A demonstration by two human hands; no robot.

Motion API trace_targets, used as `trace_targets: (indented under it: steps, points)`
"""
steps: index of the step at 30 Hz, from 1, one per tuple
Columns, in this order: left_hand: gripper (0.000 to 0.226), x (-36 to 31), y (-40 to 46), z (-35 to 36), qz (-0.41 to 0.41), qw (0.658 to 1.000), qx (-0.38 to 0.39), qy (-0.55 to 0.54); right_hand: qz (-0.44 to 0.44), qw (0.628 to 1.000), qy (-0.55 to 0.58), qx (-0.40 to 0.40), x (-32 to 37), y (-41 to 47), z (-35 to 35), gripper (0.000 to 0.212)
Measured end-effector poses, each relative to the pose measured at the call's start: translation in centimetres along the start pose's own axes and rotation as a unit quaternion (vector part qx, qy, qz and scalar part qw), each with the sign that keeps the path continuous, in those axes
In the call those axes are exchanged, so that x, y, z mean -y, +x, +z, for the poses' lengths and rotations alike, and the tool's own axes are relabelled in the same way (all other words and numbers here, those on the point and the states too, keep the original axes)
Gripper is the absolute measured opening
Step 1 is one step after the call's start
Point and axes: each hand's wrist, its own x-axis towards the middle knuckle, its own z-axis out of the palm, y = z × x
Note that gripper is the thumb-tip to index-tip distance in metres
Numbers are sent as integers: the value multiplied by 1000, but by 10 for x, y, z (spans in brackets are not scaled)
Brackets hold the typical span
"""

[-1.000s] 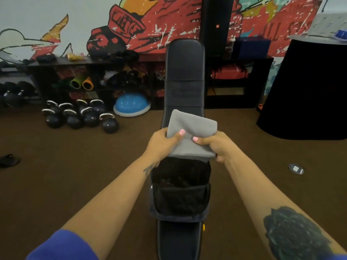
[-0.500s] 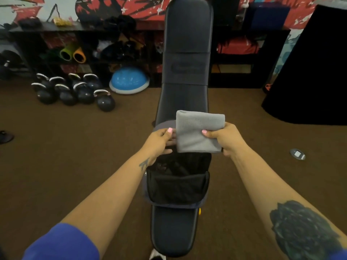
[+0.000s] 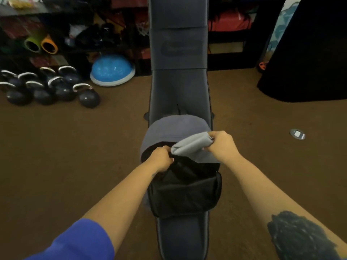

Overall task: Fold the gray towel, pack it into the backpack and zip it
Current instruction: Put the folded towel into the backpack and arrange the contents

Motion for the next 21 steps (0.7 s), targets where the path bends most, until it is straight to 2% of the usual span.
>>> trace_targets:
  steps: [4, 8, 10, 12, 15, 19, 21]
  points:
    - [51, 11, 40, 19, 3, 993, 13, 113, -6, 987, -154, 46, -7, 26, 31, 37]
    - [56, 24, 72, 32, 9, 989, -4, 146, -28, 976, -209, 52, -15, 44, 53, 35]
    - [50, 30, 88, 37, 10, 990, -4, 144, -39, 974, -220, 37, -18, 54, 61, 30]
    - [45, 36, 101, 41, 6, 991, 10, 132, -45, 972, -231, 17, -19, 66, 66, 36]
    - [32, 42, 114, 47, -12, 994, 22, 107, -4, 968, -249, 17, -17, 84, 69, 39]
    - [41, 45, 119, 55, -25, 997, 21, 63, 31, 968, -249, 27, -10, 97, 66, 36]
    - [41, 49, 117, 57, 5, 998, 31, 56, 46, 969, -239, 43, -4, 101, 64, 40]
